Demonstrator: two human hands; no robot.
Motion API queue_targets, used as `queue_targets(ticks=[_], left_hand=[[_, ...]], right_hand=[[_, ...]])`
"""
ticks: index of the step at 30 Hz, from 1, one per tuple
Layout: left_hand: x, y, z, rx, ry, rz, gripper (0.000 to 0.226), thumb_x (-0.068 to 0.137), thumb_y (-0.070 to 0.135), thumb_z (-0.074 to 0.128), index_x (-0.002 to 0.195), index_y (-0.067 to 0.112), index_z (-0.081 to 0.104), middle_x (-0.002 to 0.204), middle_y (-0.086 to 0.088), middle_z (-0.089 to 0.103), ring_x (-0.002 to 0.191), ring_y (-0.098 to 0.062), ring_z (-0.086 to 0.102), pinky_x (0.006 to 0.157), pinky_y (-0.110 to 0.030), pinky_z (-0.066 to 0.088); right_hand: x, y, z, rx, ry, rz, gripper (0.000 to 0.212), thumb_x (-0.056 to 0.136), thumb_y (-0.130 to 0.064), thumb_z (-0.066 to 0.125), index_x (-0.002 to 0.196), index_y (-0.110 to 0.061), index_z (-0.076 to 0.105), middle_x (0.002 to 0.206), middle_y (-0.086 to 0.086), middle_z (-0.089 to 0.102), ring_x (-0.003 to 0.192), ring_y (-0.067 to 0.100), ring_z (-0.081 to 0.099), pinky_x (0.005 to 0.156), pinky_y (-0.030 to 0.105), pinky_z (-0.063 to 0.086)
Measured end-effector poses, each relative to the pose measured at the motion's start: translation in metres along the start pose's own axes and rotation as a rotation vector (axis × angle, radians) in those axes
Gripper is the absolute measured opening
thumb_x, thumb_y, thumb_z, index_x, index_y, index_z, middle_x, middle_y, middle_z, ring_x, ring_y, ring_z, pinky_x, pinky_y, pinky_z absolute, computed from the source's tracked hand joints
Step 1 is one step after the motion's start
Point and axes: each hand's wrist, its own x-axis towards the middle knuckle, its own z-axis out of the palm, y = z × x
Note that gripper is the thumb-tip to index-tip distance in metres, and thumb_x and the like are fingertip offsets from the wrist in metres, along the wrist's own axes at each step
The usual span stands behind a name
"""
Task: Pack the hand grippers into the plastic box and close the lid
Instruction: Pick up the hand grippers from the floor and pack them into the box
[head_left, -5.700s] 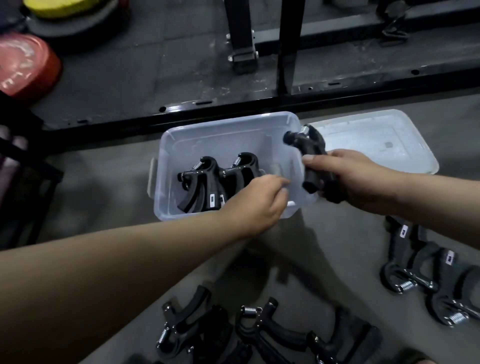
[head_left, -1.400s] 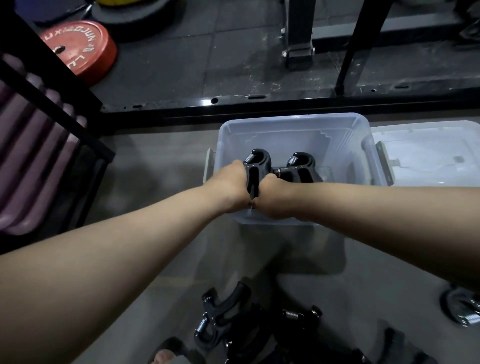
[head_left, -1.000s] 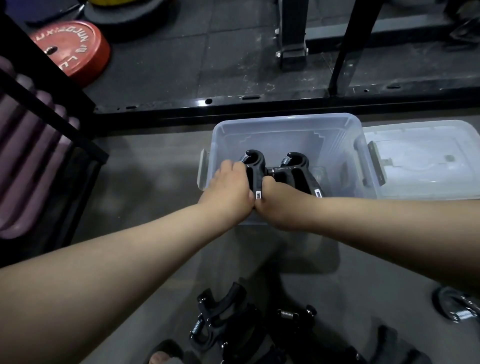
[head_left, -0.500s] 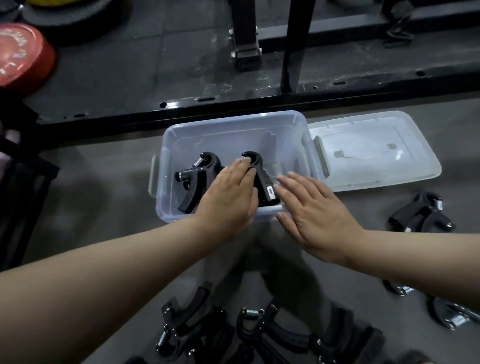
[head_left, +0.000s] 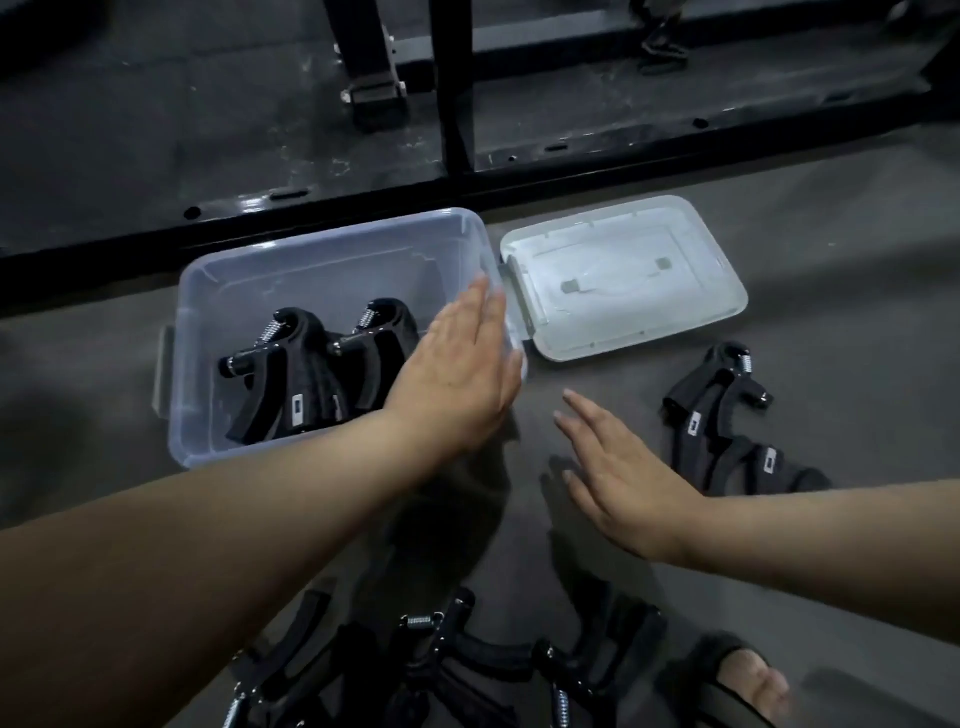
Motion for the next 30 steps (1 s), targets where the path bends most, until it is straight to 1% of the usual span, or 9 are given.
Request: queue_targets(ticks=[4, 6, 12, 15, 17, 20, 22, 27, 30], left_hand=[[0.001, 0.0, 0.005, 0.094, 0.04, 0.112, 0.064, 0.1, 0.037, 0.014, 0.151, 0.001, 0.027, 0.159, -0.017, 0.022, 0.148, -0.027, 0.021, 0.122, -0.04, 0.015], [0.002, 0.001, 0.006, 0.1, 0.05, 0.129, 0.06, 0.101, 0.035, 0.018, 0.149, 0.002, 0.031, 0.158, -0.016, 0.026, 0.147, -0.026, 0.023, 0.122, -0.039, 0.015], [0.005, 0.004, 0.009, 0.102, 0.062, 0.136, 0.059, 0.099, 0.03, 0.021, 0.145, -0.004, 0.036, 0.154, -0.021, 0.032, 0.145, -0.032, 0.028, 0.121, -0.043, 0.021], [0.004, 0.004, 0.01, 0.082, 0.072, 0.125, 0.058, 0.1, 0.03, 0.022, 0.146, -0.003, 0.035, 0.155, -0.02, 0.03, 0.146, -0.03, 0.026, 0.12, -0.043, 0.022], [0.004, 0.003, 0.01, 0.083, 0.079, 0.128, 0.057, 0.101, 0.03, 0.023, 0.147, -0.003, 0.034, 0.156, -0.019, 0.03, 0.147, -0.029, 0.025, 0.121, -0.042, 0.021], [0.003, 0.004, 0.01, 0.085, 0.083, 0.125, 0.057, 0.101, 0.029, 0.023, 0.147, -0.002, 0.033, 0.156, -0.018, 0.03, 0.147, -0.028, 0.024, 0.121, -0.04, 0.019], [0.003, 0.004, 0.01, 0.088, 0.079, 0.128, 0.058, 0.1, 0.03, 0.022, 0.148, -0.001, 0.032, 0.157, -0.018, 0.029, 0.147, -0.027, 0.023, 0.121, -0.04, 0.019], [0.003, 0.003, 0.009, 0.086, 0.072, 0.133, 0.06, 0.1, 0.032, 0.018, 0.149, 0.0, 0.03, 0.158, -0.017, 0.026, 0.148, -0.026, 0.021, 0.121, -0.04, 0.019], [0.003, 0.002, 0.009, 0.074, 0.065, 0.13, 0.061, 0.1, 0.033, 0.016, 0.149, 0.0, 0.03, 0.158, -0.017, 0.025, 0.148, -0.026, 0.021, 0.121, -0.041, 0.02]], right_hand=[[0.004, 0.046, 0.012, -0.011, -0.126, 0.555, 0.053, 0.091, -0.034, 0.051, 0.141, -0.024, 0.037, 0.152, 0.014, 0.019, 0.14, 0.033, 0.022, 0.113, 0.04, 0.022], [0.01, 0.065, 0.01, 0.019, -0.119, 0.725, 0.049, 0.088, -0.029, 0.053, 0.135, -0.034, 0.042, 0.148, 0.009, 0.021, 0.138, 0.032, 0.021, 0.11, 0.043, 0.021], [0.028, 0.083, 0.006, 0.091, -0.103, 0.876, 0.06, 0.088, -0.027, 0.054, 0.142, -0.045, 0.033, 0.156, 0.012, 0.004, 0.14, 0.037, 0.017, 0.114, 0.045, 0.019], [0.039, 0.093, -0.002, 0.127, -0.165, 0.925, 0.066, 0.091, -0.033, 0.05, 0.148, -0.048, 0.022, 0.155, 0.018, 0.008, 0.141, 0.039, 0.017, 0.117, 0.046, 0.018], [0.048, 0.101, -0.009, 0.129, -0.201, 0.946, 0.06, 0.092, -0.037, 0.046, 0.148, -0.046, 0.024, 0.152, 0.021, 0.016, 0.139, 0.04, 0.02, 0.116, 0.047, 0.019], [0.059, 0.113, -0.017, 0.176, -0.146, 0.985, 0.041, 0.089, -0.043, 0.045, 0.127, -0.03, 0.053, 0.14, 0.023, 0.038, 0.126, 0.043, 0.037, 0.109, 0.046, 0.031], [0.06, 0.116, -0.023, 0.271, -0.06, 0.995, 0.039, 0.089, -0.042, 0.048, 0.118, -0.022, 0.064, 0.13, 0.019, 0.054, 0.118, 0.039, 0.048, 0.102, 0.041, 0.041], [0.051, 0.109, -0.028, 0.347, 0.007, 1.029, 0.031, 0.089, -0.042, 0.057, 0.093, -0.015, 0.071, 0.112, 0.018, 0.064, 0.112, 0.037, 0.052, 0.099, 0.038, 0.044], [0.047, 0.112, -0.028, 0.43, 0.07, 0.988, 0.024, 0.079, -0.041, 0.071, 0.083, -0.019, 0.061, 0.103, 0.012, 0.065, 0.095, 0.03, 0.057, 0.084, 0.033, 0.047]])
